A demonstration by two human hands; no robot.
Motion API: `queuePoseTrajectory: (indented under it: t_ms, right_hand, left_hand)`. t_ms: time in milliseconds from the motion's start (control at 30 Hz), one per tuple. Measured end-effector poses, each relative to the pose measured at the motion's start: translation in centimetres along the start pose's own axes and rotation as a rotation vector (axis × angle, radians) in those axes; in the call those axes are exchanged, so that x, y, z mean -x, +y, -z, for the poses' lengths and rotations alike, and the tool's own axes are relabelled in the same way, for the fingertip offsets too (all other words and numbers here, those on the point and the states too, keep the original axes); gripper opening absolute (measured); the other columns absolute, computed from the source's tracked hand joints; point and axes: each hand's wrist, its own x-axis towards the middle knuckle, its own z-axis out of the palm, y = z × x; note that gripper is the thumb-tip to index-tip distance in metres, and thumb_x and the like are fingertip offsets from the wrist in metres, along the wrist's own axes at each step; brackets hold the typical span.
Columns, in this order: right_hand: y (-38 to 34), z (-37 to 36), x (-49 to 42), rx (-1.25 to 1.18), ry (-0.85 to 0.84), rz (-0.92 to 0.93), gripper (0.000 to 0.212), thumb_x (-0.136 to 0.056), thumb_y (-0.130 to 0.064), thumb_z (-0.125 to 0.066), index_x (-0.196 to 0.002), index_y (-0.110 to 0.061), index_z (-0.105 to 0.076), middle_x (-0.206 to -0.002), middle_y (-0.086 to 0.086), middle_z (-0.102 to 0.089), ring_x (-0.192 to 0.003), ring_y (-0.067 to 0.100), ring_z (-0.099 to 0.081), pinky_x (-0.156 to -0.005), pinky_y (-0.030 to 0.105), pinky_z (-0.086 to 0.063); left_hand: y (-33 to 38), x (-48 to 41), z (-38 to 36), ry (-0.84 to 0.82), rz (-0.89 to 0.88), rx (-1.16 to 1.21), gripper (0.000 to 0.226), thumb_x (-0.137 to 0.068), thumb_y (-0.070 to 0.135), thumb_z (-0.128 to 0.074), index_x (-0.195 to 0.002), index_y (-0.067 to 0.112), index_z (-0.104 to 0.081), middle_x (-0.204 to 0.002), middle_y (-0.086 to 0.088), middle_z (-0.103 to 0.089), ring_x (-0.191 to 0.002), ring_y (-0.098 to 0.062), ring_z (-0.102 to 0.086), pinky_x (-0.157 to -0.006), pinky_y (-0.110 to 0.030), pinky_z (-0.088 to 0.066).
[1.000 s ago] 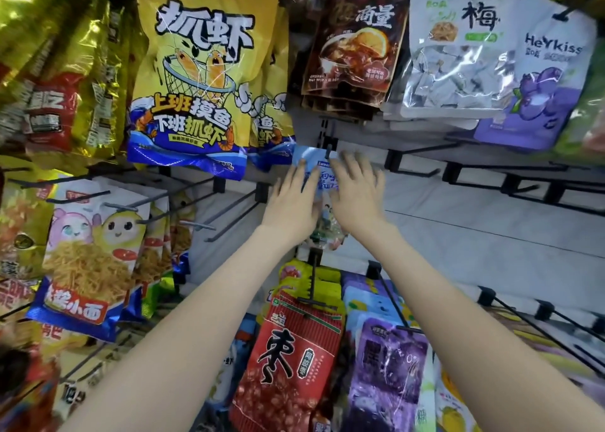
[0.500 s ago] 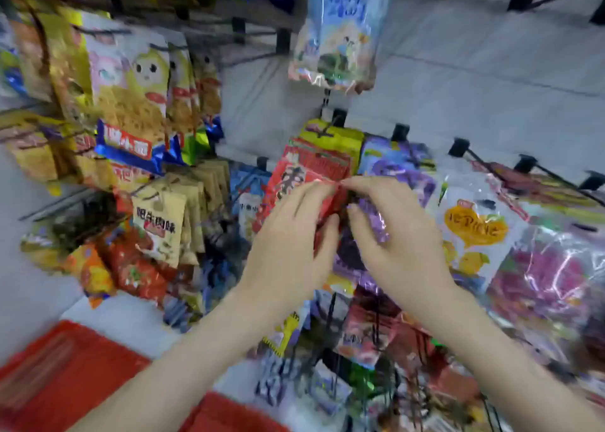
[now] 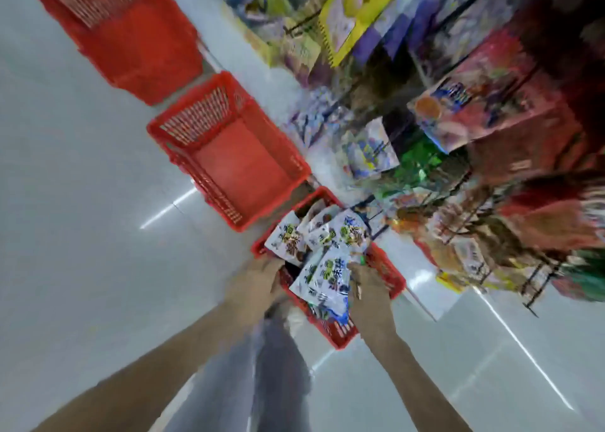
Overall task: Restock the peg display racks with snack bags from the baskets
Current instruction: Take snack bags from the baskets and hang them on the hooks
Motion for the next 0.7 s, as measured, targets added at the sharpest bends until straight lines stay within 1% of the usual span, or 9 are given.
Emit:
queuePoseTrajectory:
  t_ms: [100,167,233,333,400,467,567,633,700]
  right_hand:
    - [6.7,-5.7,-2.1,0.065,-0.122,-0.057,0.047,-0.084,0.011,-0.039,-0.126,0.0,-0.056,-0.12,0.023,-0.058,-0.113,0.039,-0.054,-0.1,0.039,-0.04]
    - [10.4,-8.6,-4.6,0.146,-0.202,-0.035,0.051,-0.085,0.012,-0.037,-0.134,-0.001,-0.049,-0.128,0.022,-0.053,-0.121,0.036,-0.049,-0.103,0.035,-0.035]
    - [13.9,-11.2,-7.9,0.227,-0.294,-0.028,0.057,-0.089,0.013,-0.038,-0.141,-0.009,-0.042,-0.139,0.016,-0.046,-0.132,0.03,-0.04,-0.109,0.029,-0.028]
    - [17.5,-14.4,-12.8,0.364,-0.404,0.032,0.065,-0.094,0.003,-0.042,-0.149,-0.029,-0.025,-0.143,0.011,-0.041,-0.131,0.029,-0.041,-0.106,0.039,-0.039]
    - [18.5,-15.7,-15.0,0.483,-0.468,0.085,0.075,-0.094,-0.002,-0.046,-0.152,-0.034,-0.01,-0.142,0.009,-0.042,-0.117,0.028,-0.053,-0.091,0.039,-0.049]
    - [18.9,-16.5,-16.3,0.483,-0.498,0.061,0.071,-0.096,-0.018,-0.05,-0.151,-0.036,-0.007,-0.144,0.008,-0.041,-0.106,0.029,-0.059,-0.081,0.041,-0.051]
    - [19.1,-17.2,-16.5,0.256,-0.447,-0.09,0.077,-0.091,-0.043,-0.059,-0.149,-0.024,-0.012,-0.145,0.013,-0.039,-0.121,0.034,-0.051,-0.092,0.046,-0.046]
    - [18.4,-17.4,-15.5,0.078,-0.386,-0.214,0.082,-0.087,-0.05,-0.061,-0.149,-0.016,-0.018,-0.148,0.013,-0.034,-0.134,0.033,-0.037,-0.101,0.046,-0.038]
    - [17.4,-17.6,-13.9,-0.049,-0.378,-0.314,0.075,-0.089,-0.049,-0.058,-0.149,-0.017,-0.025,-0.151,0.009,-0.033,-0.139,0.03,-0.031,-0.107,0.045,-0.033]
  left_hand:
    - [-3.7,-2.9,-7.5,-0.08,0.1,-0.059,0.05,-0.087,0.028,-0.032,-0.125,0.011,-0.058,-0.12,-0.016,-0.059,-0.106,-0.037,-0.058,-0.087,-0.042,-0.05]
    - [-4.9,-5.6,-11.4,-0.149,0.14,-0.092,0.05,-0.094,0.037,-0.025,-0.133,0.017,-0.049,-0.126,-0.01,-0.056,-0.112,-0.034,-0.056,-0.091,-0.04,-0.047]
    - [-5.2,-8.7,-14.6,-0.195,0.194,-0.098,0.044,-0.1,0.037,-0.032,-0.138,0.019,-0.042,-0.132,-0.006,-0.052,-0.117,-0.031,-0.054,-0.095,-0.038,-0.045]
    - [-5.2,-12.9,-18.8,-0.201,0.201,-0.073,0.044,-0.1,0.036,-0.043,-0.138,0.013,-0.039,-0.134,-0.009,-0.052,-0.119,-0.029,-0.053,-0.092,-0.039,-0.047]
    - [-5.2,-14.9,-20.8,-0.232,0.2,-0.053,0.04,-0.101,0.035,-0.043,-0.132,0.009,-0.041,-0.123,-0.012,-0.058,-0.109,-0.029,-0.059,-0.081,-0.037,-0.049]
    - [-5.2,-16.2,-21.9,-0.254,0.231,-0.056,0.028,-0.103,0.023,-0.039,-0.125,0.007,-0.043,-0.11,-0.013,-0.063,-0.097,-0.028,-0.064,-0.069,-0.033,-0.047]
    - [-4.7,-16.5,-21.5,-0.213,0.273,0.112,0.023,-0.102,0.017,-0.041,-0.114,0.003,-0.054,-0.097,-0.012,-0.066,-0.082,-0.024,-0.064,-0.061,-0.024,-0.042]
    - [-4.2,-16.0,-20.9,-0.22,0.274,0.247,0.021,-0.101,0.019,-0.045,-0.092,0.004,-0.057,-0.08,-0.007,-0.06,-0.064,-0.017,-0.057,-0.051,-0.017,-0.038]
    - [-3.4,-15.3,-20.5,-0.262,0.315,0.356,0.031,-0.1,0.016,-0.046,-0.07,0.013,-0.043,-0.066,0.0,-0.047,-0.051,-0.009,-0.044,-0.044,-0.013,-0.037]
